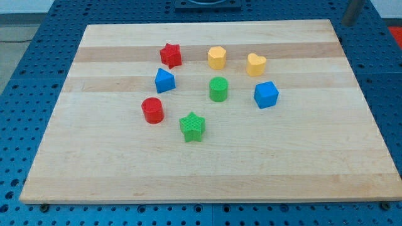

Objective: Place the green star parallel to the bottom of the red circle

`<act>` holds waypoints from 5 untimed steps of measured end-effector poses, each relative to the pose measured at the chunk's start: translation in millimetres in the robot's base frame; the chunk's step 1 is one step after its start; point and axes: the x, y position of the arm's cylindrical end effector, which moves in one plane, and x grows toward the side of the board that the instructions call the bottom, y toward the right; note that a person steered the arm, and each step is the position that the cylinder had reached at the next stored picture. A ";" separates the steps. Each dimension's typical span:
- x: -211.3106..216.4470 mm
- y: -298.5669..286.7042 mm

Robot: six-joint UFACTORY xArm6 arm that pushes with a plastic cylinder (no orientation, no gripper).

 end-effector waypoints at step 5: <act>248.5 -150.4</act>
